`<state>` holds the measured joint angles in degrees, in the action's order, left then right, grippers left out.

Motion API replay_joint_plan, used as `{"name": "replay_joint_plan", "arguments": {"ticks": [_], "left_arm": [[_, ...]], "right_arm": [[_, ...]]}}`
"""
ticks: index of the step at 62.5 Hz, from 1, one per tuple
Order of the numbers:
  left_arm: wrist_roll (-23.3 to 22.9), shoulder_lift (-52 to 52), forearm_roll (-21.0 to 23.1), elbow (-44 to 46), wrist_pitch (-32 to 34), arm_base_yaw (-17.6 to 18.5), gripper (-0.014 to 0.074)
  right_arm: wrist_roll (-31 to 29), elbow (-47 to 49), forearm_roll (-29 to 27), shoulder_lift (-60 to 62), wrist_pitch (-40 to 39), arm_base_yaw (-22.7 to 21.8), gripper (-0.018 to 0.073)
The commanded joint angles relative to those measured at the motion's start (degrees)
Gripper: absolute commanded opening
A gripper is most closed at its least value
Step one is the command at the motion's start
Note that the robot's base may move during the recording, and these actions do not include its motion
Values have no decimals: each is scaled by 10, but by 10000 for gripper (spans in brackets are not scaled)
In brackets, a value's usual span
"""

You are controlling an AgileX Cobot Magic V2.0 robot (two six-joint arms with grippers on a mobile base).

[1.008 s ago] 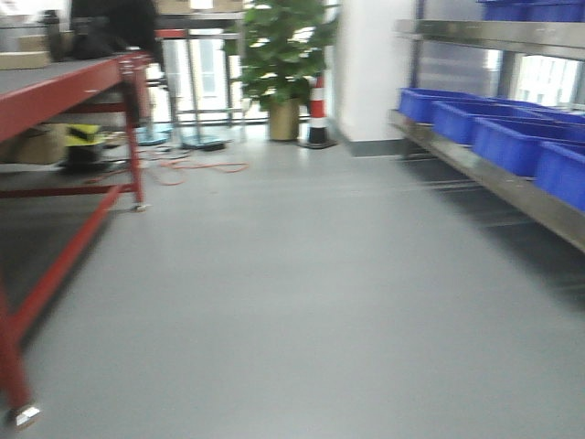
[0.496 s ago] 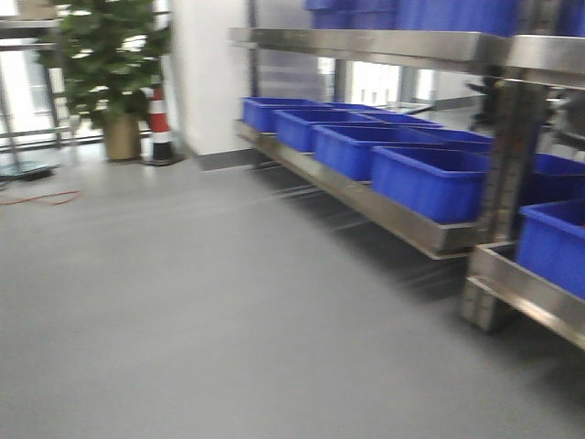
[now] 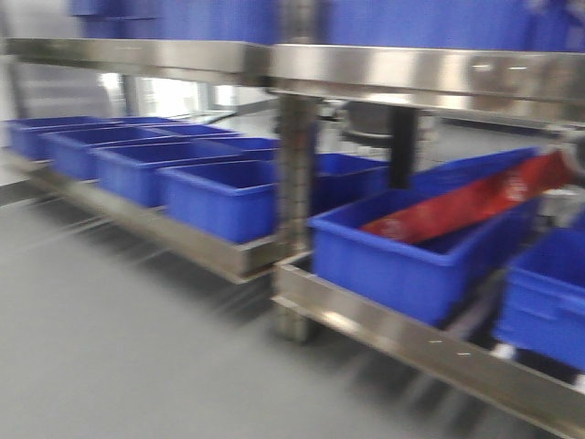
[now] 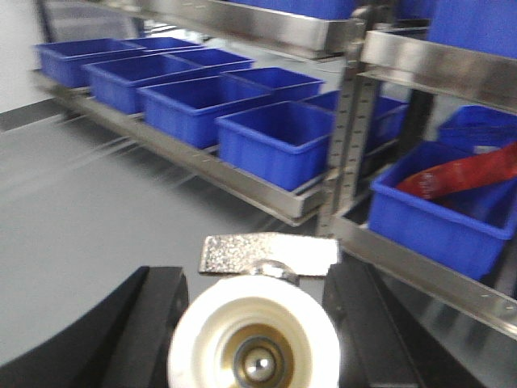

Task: Place valve from conveyor to right shelf box
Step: 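Drive the base away from the conveyor to the blue-bin shelf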

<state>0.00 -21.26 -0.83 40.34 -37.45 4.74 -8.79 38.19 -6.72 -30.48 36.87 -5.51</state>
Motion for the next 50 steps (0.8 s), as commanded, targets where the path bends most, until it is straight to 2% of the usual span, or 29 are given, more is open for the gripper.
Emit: {"name": "replay_joint_plan", "arguments": {"ticks": [1,50], "left_arm": [[0,3,3,4,30,-1,-111],[0,3,3,4,30,-1,-111]], "right_arm": [[-3,5,3,4,-40,1,-162],[-3,5,3,4,-40,1,-162]]}}
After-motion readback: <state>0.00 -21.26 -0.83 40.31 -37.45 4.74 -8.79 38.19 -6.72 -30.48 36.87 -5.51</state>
